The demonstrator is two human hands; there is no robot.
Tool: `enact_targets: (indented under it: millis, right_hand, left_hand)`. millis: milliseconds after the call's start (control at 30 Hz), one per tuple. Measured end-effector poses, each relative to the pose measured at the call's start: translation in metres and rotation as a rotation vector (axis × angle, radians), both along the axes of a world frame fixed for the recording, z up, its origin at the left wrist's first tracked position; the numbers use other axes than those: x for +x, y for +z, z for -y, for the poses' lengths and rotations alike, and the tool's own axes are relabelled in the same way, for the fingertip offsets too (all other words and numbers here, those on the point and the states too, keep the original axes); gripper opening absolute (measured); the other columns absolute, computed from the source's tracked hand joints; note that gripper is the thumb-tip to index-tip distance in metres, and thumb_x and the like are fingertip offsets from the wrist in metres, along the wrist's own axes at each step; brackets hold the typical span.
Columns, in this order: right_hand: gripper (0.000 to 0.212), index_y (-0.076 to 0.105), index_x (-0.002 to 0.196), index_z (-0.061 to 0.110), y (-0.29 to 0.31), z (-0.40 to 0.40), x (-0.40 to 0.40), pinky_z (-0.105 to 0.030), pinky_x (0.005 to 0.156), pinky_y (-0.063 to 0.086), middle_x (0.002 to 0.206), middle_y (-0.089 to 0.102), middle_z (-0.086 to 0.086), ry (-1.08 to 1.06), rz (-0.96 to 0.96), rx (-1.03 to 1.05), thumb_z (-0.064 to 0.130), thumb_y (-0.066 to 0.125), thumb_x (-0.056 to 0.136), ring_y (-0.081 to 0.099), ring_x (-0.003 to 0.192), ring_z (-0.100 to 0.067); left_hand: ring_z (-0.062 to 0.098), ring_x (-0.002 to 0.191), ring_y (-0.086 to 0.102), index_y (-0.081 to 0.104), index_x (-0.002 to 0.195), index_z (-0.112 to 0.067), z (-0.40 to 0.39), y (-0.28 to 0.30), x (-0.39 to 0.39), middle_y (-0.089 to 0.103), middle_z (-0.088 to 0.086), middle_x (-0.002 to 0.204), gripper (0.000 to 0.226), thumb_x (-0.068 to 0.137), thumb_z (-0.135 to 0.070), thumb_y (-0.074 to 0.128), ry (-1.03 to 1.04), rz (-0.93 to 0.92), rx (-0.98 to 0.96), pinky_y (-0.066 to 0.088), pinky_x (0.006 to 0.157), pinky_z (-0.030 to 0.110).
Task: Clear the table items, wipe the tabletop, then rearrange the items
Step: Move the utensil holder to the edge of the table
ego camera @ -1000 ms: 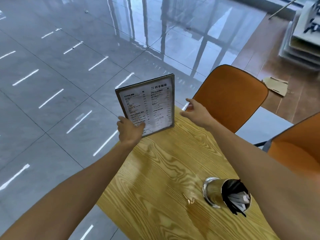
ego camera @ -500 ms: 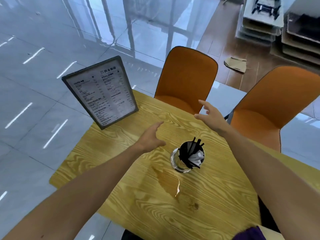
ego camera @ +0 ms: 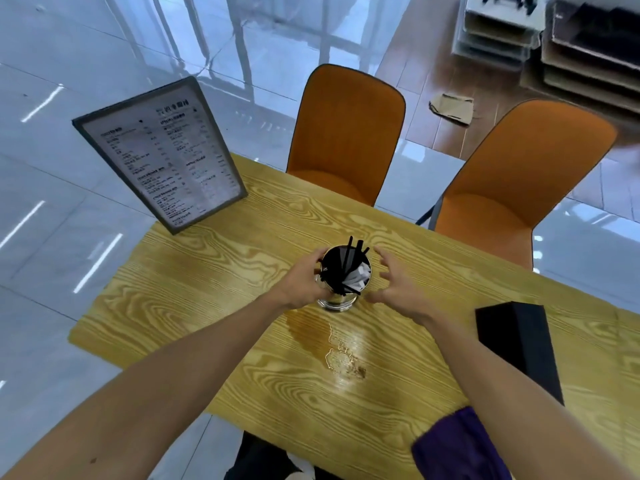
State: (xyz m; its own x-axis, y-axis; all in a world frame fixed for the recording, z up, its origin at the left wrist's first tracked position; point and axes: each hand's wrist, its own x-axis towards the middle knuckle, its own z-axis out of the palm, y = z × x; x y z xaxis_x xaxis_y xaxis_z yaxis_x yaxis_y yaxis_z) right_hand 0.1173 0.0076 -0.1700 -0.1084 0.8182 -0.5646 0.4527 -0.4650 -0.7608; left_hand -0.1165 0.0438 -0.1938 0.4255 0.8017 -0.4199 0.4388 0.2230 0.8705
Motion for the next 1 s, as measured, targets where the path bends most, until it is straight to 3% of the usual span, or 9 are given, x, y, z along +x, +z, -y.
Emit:
enact_targets:
  millis: [67,200,267,367,500,567,733,1000]
  right_hand:
    - [0.109,0.02,0.156,0.033,-0.002,0.005,-0.01,-0.053,0.103,0.05,0.161,0.024,-0.004,-0.006,-0.037,0.019,0.007,0.087,0.074,0.037,0.142,-0.028]
    - [0.098,0.03,0.144,0.035,-0.002,0.004,-0.027,-0.029,0.086,0.058,0.128,0.049,0.016,-0.044,-0.121,0.084,-0.002,0.086,0.073,0.058,0.109,0.003]
    - [0.096,0.033,0.143,0.034,-0.002,0.001,-0.034,-0.037,0.093,0.058,0.127,0.05,0.021,-0.039,-0.108,0.105,0.004,0.09,0.071,0.059,0.111,0.0]
    - [0.107,0.032,0.15,0.027,0.006,-0.007,-0.05,-0.043,0.097,0.056,0.138,0.049,0.012,-0.02,-0.108,0.136,0.018,0.095,0.065,0.058,0.119,-0.008]
    - [0.1,0.035,0.15,0.024,0.016,-0.023,-0.082,-0.023,0.089,0.056,0.132,0.047,0.019,0.019,-0.129,0.186,0.008,0.092,0.069,0.057,0.117,0.0]
    - [0.097,0.037,0.147,0.027,0.018,-0.033,-0.104,-0.02,0.086,0.056,0.132,0.049,0.017,0.05,-0.145,0.197,0.008,0.091,0.07,0.057,0.117,-0.001]
    - [0.096,0.038,0.149,0.026,0.019,-0.054,-0.17,-0.028,0.088,0.058,0.133,0.052,0.018,0.14,-0.177,0.2,0.012,0.092,0.07,0.06,0.116,-0.006]
    - [0.103,0.038,0.146,0.034,0.006,-0.077,-0.282,-0.041,0.096,0.057,0.136,0.055,0.013,0.287,-0.216,0.141,0.026,0.097,0.063,0.06,0.118,-0.009]
  left_hand:
    - [0.022,0.124,0.056,0.036,0.148,-0.018,0.003,0.0,0.001,0.051,0.003,0.14,0.105,0.062,-0.017,0.096,0.038,0.017,-0.001,0.054,0.098,0.042]
    - [0.022,0.119,0.059,0.04,0.138,-0.017,0.006,0.005,-0.001,0.053,0.004,0.134,0.095,0.061,-0.019,0.096,0.104,0.032,0.008,0.056,0.095,0.04]
    - [0.021,0.115,0.061,0.043,0.134,-0.017,0.006,0.009,-0.004,0.054,0.003,0.132,0.089,0.062,-0.018,0.095,0.136,0.048,0.023,0.058,0.091,0.037]
    - [0.013,0.11,0.062,0.044,0.133,-0.013,0.004,0.016,-0.018,0.055,0.0,0.129,0.081,0.068,-0.008,0.091,0.197,0.11,0.029,0.056,0.078,0.022]
    - [0.014,0.11,0.062,0.046,0.135,-0.011,0.0,0.027,-0.048,0.054,-0.005,0.125,0.079,0.069,-0.003,0.09,0.284,0.149,0.044,0.056,0.075,0.019]
    - [0.015,0.111,0.063,0.047,0.135,-0.012,-0.002,0.03,-0.07,0.055,-0.004,0.128,0.078,0.07,-0.006,0.09,0.323,0.149,0.062,0.057,0.079,0.021]
    - [0.012,0.111,0.062,0.049,0.136,-0.015,-0.002,0.033,-0.134,0.056,-0.005,0.128,0.075,0.073,-0.011,0.089,0.436,0.127,0.111,0.058,0.086,0.025]
    - [0.005,0.106,0.062,0.052,0.132,-0.022,0.01,0.029,-0.239,0.057,-0.018,0.119,0.07,0.074,-0.009,0.088,0.637,0.112,0.094,0.058,0.08,0.023]
